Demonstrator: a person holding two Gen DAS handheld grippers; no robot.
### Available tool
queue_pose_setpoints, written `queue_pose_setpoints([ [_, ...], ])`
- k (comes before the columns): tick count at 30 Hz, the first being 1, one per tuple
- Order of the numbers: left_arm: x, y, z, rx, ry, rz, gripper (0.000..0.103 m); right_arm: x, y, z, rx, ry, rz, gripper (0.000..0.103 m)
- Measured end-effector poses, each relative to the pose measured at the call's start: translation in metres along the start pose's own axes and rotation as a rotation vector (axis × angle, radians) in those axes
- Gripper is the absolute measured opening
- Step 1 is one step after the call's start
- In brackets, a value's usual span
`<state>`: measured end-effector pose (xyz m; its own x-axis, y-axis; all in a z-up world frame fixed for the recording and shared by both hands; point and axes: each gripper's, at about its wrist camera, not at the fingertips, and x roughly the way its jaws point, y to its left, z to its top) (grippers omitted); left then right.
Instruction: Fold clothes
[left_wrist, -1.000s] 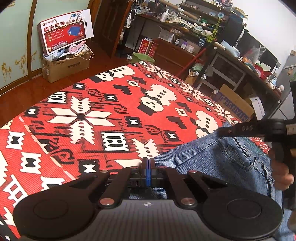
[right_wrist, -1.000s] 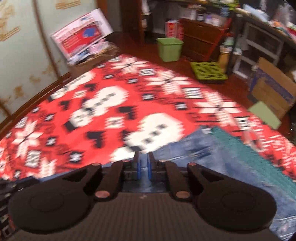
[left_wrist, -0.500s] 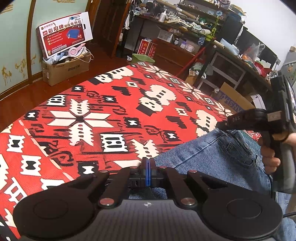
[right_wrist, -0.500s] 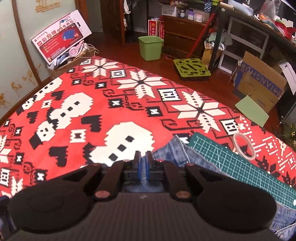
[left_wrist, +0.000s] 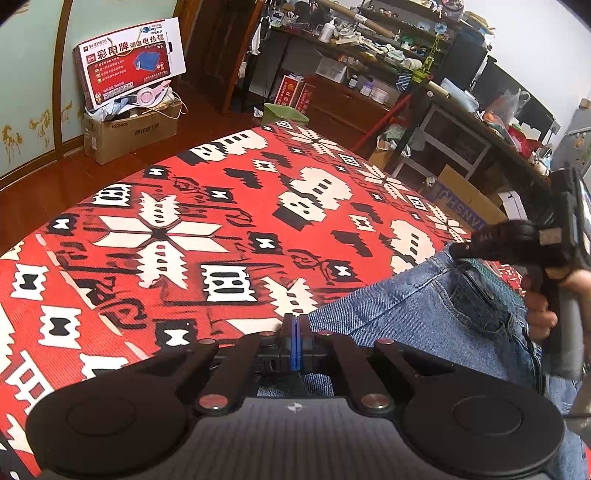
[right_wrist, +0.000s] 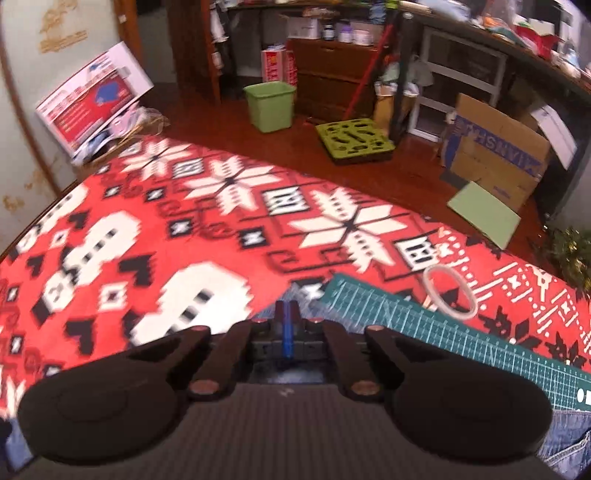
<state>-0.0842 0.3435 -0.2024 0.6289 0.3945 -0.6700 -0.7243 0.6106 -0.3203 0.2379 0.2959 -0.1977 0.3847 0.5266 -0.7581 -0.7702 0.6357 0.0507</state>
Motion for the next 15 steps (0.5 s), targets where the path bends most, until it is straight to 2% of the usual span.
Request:
queue_pose_setpoints([
  [2,0.0,-0.002,0.0,0.007,0.0,0.007,0.003,-0.006,-0.007,0.006,0.033,-0.009,-0.023,0.002],
  [6,-0.003,-0.01,-0.001,0.046,-0.019,0.023,0.003,-0.041,-0.036,0.009,0.082,-0.026,-0.015,0.005],
  [12,-0.004,-0.02,-0.004,0.091,-0.023,0.046,0.003,-0.115,-0.091,-0.029,0.106,-0.006,-0.046,0.01],
  [15,-0.008,-0.027,-0.003,0.115,-0.015,0.046,0.02,-0.153,-0.121,-0.061,0.15,0.006,-0.058,0.011],
])
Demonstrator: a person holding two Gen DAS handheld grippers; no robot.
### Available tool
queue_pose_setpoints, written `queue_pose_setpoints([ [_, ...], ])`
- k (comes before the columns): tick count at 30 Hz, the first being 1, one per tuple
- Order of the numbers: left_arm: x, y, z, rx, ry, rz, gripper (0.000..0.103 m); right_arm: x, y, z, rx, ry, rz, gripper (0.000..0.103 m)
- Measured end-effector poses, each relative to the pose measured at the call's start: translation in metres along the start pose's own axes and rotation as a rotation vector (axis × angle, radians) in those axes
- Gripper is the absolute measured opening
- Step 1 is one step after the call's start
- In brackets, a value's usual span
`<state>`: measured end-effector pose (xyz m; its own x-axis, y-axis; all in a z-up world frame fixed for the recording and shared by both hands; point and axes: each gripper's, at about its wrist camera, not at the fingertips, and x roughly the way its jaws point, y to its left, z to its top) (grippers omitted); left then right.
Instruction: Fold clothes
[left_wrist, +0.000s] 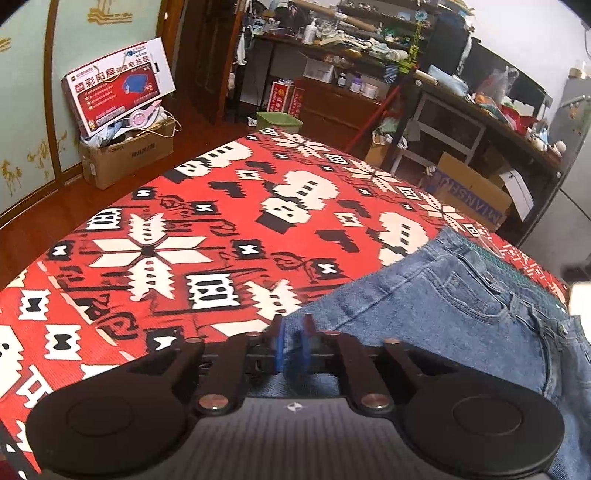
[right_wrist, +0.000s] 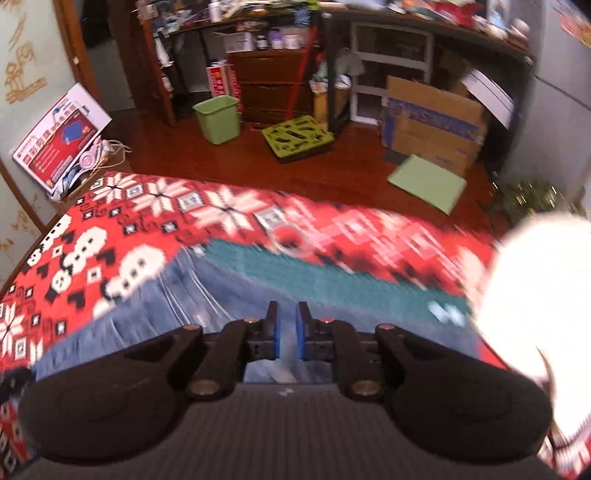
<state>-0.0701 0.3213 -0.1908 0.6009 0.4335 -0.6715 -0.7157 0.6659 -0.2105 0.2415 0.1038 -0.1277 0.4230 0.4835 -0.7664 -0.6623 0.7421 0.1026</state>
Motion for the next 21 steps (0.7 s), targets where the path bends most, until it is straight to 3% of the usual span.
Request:
queue_pose_setpoints([
  [1,-0.002,-0.003,0.0,0.01,0.001,0.002,0.027,-0.01,-0.01,-0.011,0.01,0.001,-0.009,0.011],
  [6,-0.02,-0.022,-0.003,0.041,0.014,-0.02,0.028,-0.051,-0.045,-0.074,0.04,0.006,-0.04,0.011],
  [10,-0.035,-0.056,-0.009,0.1,0.045,-0.104,0.029,-0.071,-0.042,-0.125,0.003,-0.017,-0.087,0.011],
  [13,-0.037,-0.089,-0.022,0.182,0.098,-0.165,0.033,-0.081,-0.04,-0.153,0.047,-0.043,-0.103,0.012],
  [17,-0.037,-0.136,-0.048,0.284,0.181,-0.253,0.035,-0.091,-0.035,-0.184,0.089,-0.078,-0.128,0.014],
  [21,-0.043,-0.174,-0.071,0.377,0.205,-0.31,0.033,-0.094,-0.032,-0.208,0.109,-0.073,-0.13,0.017],
])
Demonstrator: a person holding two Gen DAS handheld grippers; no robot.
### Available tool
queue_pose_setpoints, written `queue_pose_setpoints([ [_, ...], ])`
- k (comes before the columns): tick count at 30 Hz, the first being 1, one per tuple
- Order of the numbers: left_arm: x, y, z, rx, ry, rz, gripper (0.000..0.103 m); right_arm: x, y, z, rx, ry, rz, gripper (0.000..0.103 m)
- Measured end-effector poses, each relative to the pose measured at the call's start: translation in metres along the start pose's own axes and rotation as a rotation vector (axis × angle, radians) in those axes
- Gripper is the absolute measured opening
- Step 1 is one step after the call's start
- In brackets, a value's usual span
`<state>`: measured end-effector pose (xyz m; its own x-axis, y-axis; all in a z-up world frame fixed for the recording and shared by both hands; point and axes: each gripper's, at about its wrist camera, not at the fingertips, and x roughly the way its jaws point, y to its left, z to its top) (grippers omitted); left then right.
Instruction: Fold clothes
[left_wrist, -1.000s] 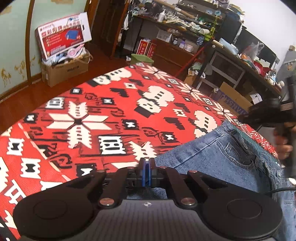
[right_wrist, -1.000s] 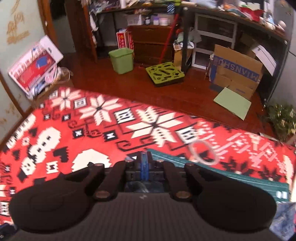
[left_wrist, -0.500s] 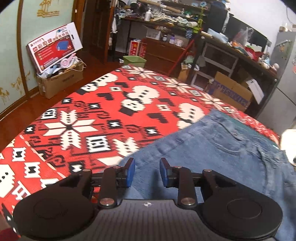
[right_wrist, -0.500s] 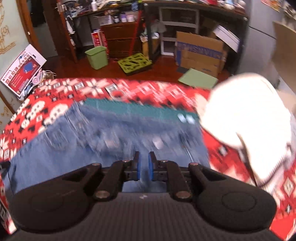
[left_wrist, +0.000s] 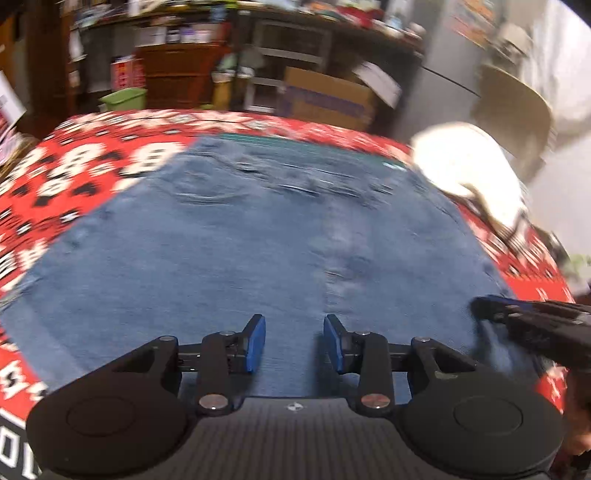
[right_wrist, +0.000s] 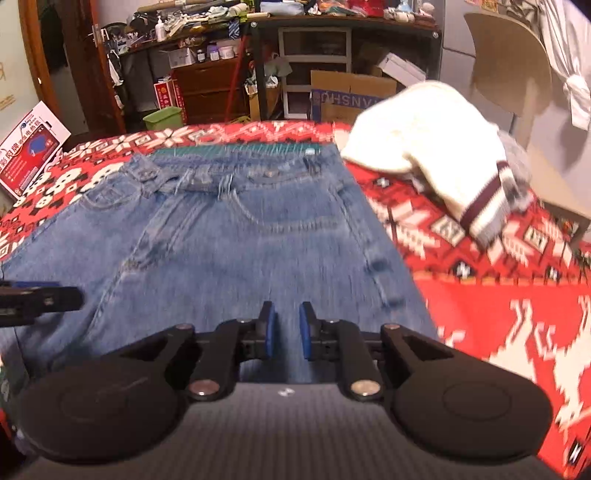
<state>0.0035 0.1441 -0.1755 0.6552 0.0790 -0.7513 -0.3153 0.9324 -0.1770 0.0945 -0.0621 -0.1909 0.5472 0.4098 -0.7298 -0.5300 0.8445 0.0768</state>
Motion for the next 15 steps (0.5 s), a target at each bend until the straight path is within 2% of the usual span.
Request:
queue_pose_setpoints([
  [3,0.007,-0.02,-0.006,0.051,0.029,-0.028,0.031,-0.005,0.003,-0.015,-0.024,-0.008,-0.014,0.021],
  [7,0.008,-0.036,-0.024,0.161,0.034,0.034,0.033,-0.018,0.002,-0.034,-0.05,-0.023,-0.021,0.031],
  [9,0.003,-0.04,-0.033,0.212,0.023,0.058,0.036,-0.026,0.0,-0.044,-0.048,-0.027,-0.016,0.031],
  [13,-0.005,-0.034,-0.036,0.192,0.038,0.039,0.035,-0.039,-0.007,-0.052,-0.001,-0.013,-0.005,0.031],
  [15,-0.01,-0.033,-0.03,0.165,0.031,0.013,0.035,-0.045,-0.007,-0.047,-0.002,-0.035,-0.001,0.031],
])
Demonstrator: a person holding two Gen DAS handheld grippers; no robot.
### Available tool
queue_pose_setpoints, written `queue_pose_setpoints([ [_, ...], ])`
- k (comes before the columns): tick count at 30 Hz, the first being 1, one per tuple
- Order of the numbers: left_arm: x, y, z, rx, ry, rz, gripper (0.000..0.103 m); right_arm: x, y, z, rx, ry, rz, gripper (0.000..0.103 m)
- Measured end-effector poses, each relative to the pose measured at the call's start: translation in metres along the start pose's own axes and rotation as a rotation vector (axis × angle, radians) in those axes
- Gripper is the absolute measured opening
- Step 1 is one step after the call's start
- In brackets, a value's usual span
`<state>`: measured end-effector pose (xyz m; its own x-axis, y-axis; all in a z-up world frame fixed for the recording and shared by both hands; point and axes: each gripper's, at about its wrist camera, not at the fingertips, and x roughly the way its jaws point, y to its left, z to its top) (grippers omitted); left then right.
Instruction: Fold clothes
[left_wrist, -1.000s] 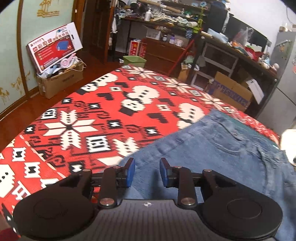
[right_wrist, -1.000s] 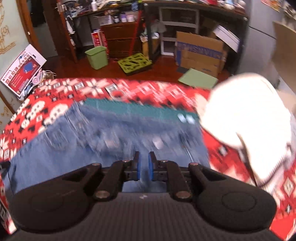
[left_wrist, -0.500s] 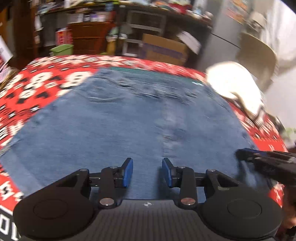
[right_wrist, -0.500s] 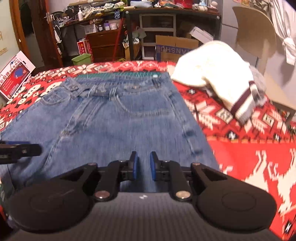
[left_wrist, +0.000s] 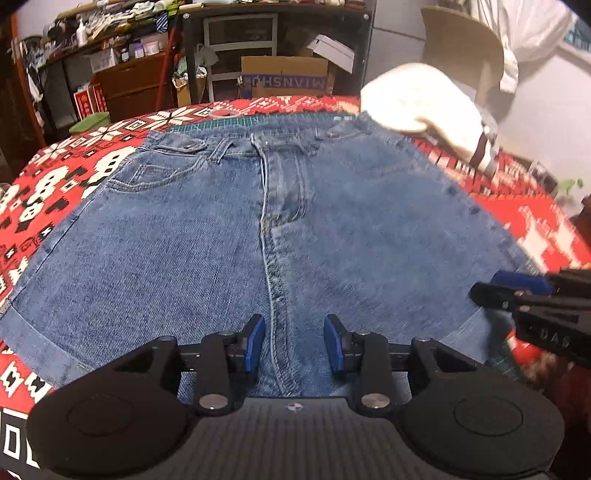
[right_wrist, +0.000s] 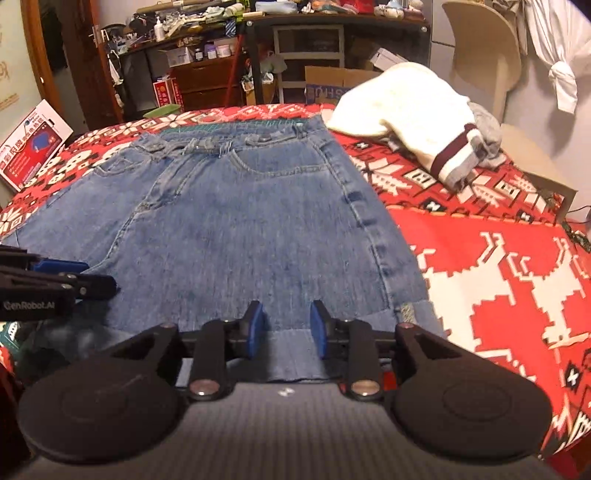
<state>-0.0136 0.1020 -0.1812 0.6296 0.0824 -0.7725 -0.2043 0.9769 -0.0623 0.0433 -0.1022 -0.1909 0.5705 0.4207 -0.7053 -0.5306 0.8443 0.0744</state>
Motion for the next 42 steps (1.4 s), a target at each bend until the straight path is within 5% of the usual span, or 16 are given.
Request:
queue_pose_setpoints([
  [8,0.029,-0.025,0.046,-0.08,0.005,-0.074,0.035,0.034,-0.002,0.052,0.026,-0.071,0.013,0.028],
  [11,0.046,-0.033,0.056,-0.106,0.016,-0.073,0.028,0.055,-0.003,0.058,0.028,-0.054,-0.003,0.016],
  [21,0.063,-0.06,0.056,-0.051,0.005,-0.025,0.029,0.044,-0.016,0.022,-0.005,-0.057,-0.068,0.014],
  [27,0.056,-0.068,0.055,-0.115,0.017,-0.156,0.026,0.014,-0.049,0.012,0.149,-0.096,-0.113,0.008],
  [42,0.057,-0.104,0.042,-0.019,0.013,-0.155,0.023,0.017,-0.068,-0.005,0.177,-0.056,-0.118,0.005],
])
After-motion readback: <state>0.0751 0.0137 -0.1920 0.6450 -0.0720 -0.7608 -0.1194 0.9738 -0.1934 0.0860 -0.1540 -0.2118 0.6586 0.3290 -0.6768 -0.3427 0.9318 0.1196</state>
